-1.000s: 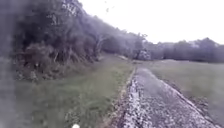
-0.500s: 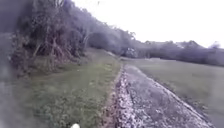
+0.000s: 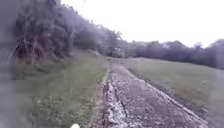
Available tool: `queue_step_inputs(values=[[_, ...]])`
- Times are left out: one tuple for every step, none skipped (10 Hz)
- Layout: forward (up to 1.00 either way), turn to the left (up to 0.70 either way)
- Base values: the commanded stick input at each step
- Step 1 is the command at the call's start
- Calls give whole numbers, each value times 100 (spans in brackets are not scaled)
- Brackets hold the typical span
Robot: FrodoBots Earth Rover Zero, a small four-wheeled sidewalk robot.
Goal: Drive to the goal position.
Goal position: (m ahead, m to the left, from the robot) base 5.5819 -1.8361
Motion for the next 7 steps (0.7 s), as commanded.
queue_step_inputs(values=[[70,-35],[70,-35],[70,-35],[70,0],[70,0],[70,0],[70,0]])
